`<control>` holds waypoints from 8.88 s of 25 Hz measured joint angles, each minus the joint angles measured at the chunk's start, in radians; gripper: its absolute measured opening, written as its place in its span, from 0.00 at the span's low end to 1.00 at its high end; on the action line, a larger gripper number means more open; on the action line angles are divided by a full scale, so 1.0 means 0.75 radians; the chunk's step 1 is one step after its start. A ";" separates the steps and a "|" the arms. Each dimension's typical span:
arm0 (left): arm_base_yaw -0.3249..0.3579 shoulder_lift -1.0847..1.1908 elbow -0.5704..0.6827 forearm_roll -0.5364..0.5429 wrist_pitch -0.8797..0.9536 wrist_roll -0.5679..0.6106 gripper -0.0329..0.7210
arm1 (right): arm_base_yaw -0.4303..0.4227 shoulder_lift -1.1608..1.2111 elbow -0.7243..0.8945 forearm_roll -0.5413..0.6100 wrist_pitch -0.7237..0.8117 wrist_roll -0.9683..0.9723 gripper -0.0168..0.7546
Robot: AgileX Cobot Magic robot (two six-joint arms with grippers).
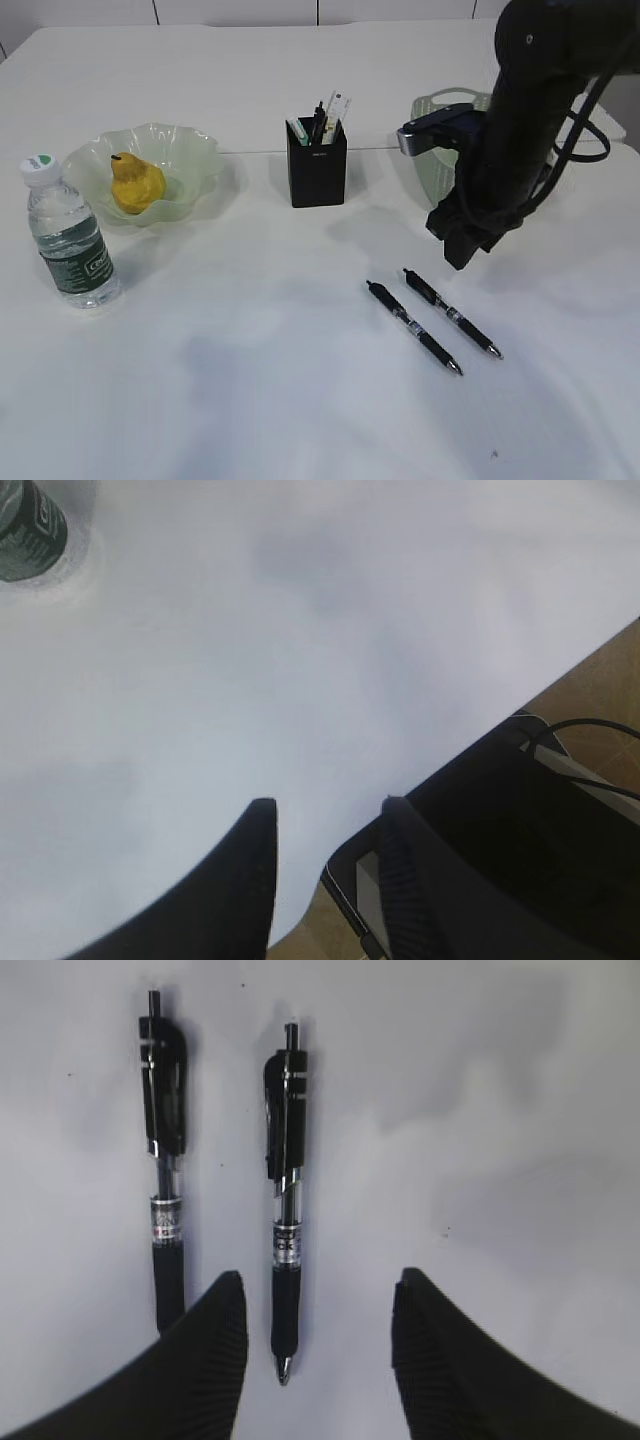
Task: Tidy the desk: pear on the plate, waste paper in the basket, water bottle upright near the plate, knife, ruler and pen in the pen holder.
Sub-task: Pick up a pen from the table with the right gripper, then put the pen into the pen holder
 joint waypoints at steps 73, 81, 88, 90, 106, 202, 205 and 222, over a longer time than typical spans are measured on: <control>0.000 -0.007 0.153 -0.040 0.012 -0.022 0.54 | 0.079 0.389 -0.230 -0.040 -0.005 0.148 0.27; 0.000 -0.007 0.153 -0.040 0.012 -0.022 0.54 | 0.079 0.389 -0.232 -0.040 -0.001 0.148 0.18; 0.000 -0.007 0.153 -0.040 0.012 -0.022 0.49 | 0.079 0.397 -0.259 -0.053 0.044 0.148 0.18; 0.000 -0.007 0.153 -0.040 0.012 -0.022 0.48 | 0.079 0.399 -0.261 -0.053 0.054 0.150 0.18; 0.000 -0.007 0.153 -0.043 0.015 -0.022 0.39 | 0.079 0.411 -0.750 -0.053 0.193 0.166 0.17; 0.000 -0.007 0.153 -0.049 -0.051 -0.022 0.36 | 0.118 0.537 -0.609 0.211 -1.224 0.164 0.29; 0.000 -0.007 0.153 -0.049 -0.054 -0.022 0.36 | 0.118 0.537 -0.625 0.214 -1.224 0.164 0.47; 0.000 -0.007 0.153 -0.050 -0.068 -0.022 0.36 | 0.118 0.259 -0.693 -0.039 -0.633 0.164 0.61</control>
